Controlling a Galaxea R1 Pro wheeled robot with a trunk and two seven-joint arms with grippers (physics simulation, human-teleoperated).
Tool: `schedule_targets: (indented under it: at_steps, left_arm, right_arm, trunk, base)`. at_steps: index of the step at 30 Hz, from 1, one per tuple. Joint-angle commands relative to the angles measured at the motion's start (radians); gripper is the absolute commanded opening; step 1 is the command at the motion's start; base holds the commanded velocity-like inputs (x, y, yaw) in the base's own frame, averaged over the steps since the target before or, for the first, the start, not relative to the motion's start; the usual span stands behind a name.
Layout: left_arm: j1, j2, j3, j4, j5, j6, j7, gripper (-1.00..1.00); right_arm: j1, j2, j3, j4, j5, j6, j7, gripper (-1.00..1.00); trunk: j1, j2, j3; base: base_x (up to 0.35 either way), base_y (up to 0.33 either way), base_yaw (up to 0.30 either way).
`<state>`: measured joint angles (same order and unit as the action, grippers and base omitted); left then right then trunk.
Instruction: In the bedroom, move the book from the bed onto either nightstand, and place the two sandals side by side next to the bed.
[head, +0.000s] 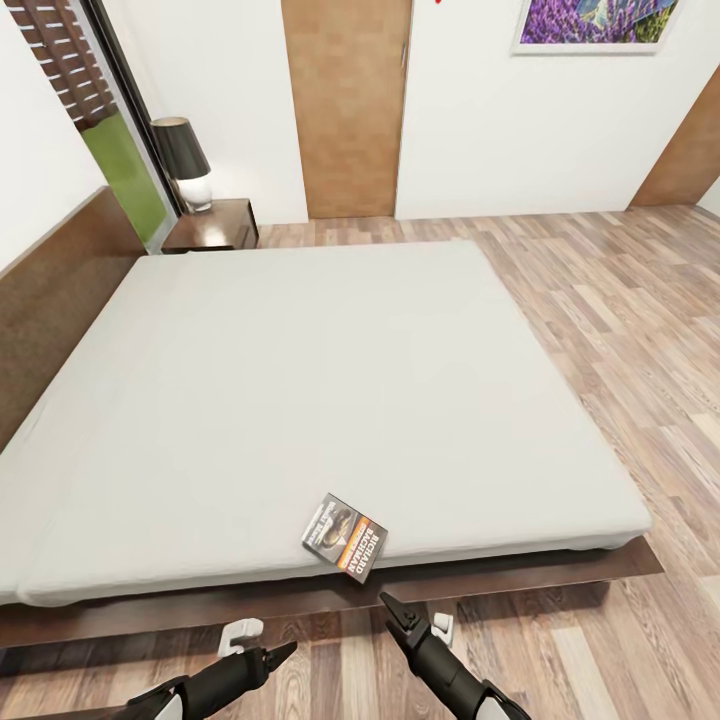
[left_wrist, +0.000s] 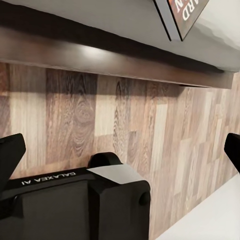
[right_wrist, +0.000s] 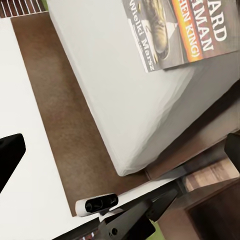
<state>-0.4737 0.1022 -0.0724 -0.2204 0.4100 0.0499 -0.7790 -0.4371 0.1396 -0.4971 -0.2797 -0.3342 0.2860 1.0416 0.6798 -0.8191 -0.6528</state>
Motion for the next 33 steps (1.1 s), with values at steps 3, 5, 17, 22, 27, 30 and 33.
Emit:
schedule_targets:
  at_steps: [3,5,17,22,27,30,33]
  left_arm:
    - [0.0,0.001,-0.007,-0.001,0.01,0.005,-0.002,1.0]
    - [0.0,0.001,-0.007,-0.001,0.01,0.005,-0.002,1.0]
    - [0.0,0.001,-0.007,-0.001,0.01,0.005,-0.002,1.0]
    - [-0.001,0.0,-0.008,-0.001,0.01,0.005,-0.002,1.0]
    - [0.0,-0.001,-0.008,-0.001,0.01,0.005,-0.002,1.0]
    - [0.0,0.0,-0.008,-0.001,0.01,0.006,-0.002,1.0]
    - [0.0,0.0,-0.007,-0.001,0.01,0.007,-0.002,1.0]
  right_arm:
    - [0.0,-0.001,0.0,-0.002,-0.008,0.003,0.001,1.0]
    - [0.0,-0.001,0.0,-0.004,-0.009,0.0,0.001,1.0]
    - [0.0,-0.002,0.0,-0.005,-0.009,0.011,0.01,1.0]
    - [0.0,-0.002,0.0,-0.007,-0.009,0.014,0.015,1.0]
    - [0.0,-0.002,0.0,-0.008,-0.009,0.016,0.066,1.0]
    - [0.0,-0.002,0.0,-0.009,-0.009,0.017,0.077,1.0]
    - [0.0,-0.002,0.0,-0.009,-0.009,0.016,0.082,1.0]
  trunk:
    - [0.012,-0.022,-0.01]
    - [0.019,-0.036,-0.017]
    - [0.065,-0.12,-0.054]
    - [0.085,-0.155,-0.07]
    - [0.104,-0.19,-0.085]
    - [0.111,-0.204,-0.092]
    - [0.111,-0.204,-0.092]
  base:
    - [0.0,0.0,0.0]
    - [0.0,0.0,0.0]
    - [0.0,0.0,0.0]
    - [0.0,0.0,0.0]
    - [0.0,0.0,0.0]
    - [0.0,0.0,0.0]
    - [0.0,0.0,0.0]
